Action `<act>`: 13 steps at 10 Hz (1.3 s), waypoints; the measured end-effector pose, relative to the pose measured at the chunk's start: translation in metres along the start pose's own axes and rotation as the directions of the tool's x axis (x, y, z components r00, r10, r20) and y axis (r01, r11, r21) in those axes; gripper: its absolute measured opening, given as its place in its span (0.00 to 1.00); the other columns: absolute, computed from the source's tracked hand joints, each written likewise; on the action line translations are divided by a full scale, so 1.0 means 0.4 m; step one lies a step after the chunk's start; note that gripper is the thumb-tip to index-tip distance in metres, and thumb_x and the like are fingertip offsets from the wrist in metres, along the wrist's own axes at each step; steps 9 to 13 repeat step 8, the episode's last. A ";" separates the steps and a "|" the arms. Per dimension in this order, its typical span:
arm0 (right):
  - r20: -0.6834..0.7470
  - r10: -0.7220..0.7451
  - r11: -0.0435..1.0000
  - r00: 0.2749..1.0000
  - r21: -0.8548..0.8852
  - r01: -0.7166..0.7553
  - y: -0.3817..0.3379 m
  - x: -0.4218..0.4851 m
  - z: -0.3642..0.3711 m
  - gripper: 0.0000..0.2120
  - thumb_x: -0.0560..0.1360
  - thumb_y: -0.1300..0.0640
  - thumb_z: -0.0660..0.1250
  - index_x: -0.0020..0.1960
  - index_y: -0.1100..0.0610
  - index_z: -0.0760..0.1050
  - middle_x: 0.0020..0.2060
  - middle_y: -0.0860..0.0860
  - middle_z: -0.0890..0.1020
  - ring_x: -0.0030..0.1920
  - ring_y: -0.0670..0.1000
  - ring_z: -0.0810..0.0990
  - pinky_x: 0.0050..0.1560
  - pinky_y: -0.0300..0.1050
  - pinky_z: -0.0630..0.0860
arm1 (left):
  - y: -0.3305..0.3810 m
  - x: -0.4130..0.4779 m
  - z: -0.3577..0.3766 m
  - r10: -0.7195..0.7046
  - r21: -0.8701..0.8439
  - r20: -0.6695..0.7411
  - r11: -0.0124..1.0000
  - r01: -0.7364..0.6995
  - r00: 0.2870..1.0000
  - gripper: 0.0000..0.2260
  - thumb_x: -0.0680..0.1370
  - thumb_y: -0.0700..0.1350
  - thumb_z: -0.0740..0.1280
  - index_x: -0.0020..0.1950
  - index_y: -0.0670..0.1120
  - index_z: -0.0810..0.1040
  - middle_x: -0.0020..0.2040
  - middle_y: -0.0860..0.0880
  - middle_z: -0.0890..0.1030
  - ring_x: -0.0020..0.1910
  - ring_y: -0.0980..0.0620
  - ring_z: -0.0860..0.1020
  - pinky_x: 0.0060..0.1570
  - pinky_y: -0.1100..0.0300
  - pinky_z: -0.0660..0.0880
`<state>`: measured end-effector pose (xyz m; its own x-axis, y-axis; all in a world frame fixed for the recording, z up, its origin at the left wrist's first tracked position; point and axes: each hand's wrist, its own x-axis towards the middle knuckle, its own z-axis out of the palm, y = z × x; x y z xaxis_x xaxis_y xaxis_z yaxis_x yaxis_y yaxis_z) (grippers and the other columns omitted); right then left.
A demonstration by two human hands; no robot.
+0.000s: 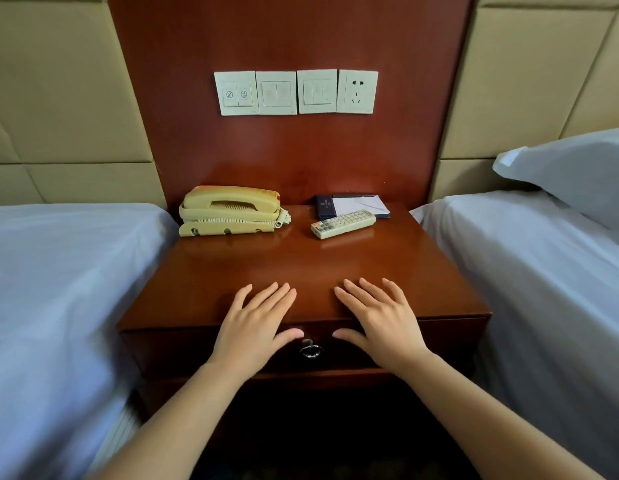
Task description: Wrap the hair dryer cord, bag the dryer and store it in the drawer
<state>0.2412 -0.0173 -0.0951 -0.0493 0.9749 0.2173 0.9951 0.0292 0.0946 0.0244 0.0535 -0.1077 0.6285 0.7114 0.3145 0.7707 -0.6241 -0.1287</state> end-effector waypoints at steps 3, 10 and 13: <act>0.045 -0.217 0.976 0.975 0.038 0.215 0.020 0.061 -0.088 0.22 0.78 0.40 0.54 0.65 0.49 0.73 0.65 0.48 0.76 0.67 0.49 0.72 0.71 0.47 0.55 | 0.007 0.050 -0.060 -0.002 0.063 0.002 0.998 0.002 1.000 0.25 0.77 0.57 0.50 0.45 0.48 0.84 0.46 0.50 0.86 0.47 0.51 0.84 0.46 0.57 0.78; 0.509 -0.061 0.994 0.859 0.107 0.007 0.204 0.566 -0.199 0.18 0.79 0.49 0.55 0.59 0.58 0.76 0.60 0.55 0.76 0.59 0.57 0.75 0.58 0.50 0.72 | -0.170 0.578 -0.202 0.055 -0.340 0.562 0.925 0.170 0.825 0.21 0.83 0.50 0.49 0.59 0.38 0.76 0.59 0.42 0.78 0.58 0.43 0.77 0.58 0.53 0.71; 0.509 -0.061 0.994 0.859 0.107 0.007 0.204 0.566 -0.199 0.18 0.79 0.49 0.55 0.59 0.58 0.76 0.60 0.55 0.76 0.59 0.57 0.75 0.58 0.50 0.72 | -0.170 0.578 -0.202 0.055 -0.340 0.562 0.925 0.170 0.825 0.21 0.83 0.50 0.49 0.59 0.38 0.76 0.59 0.42 0.78 0.58 0.43 0.77 0.58 0.53 0.71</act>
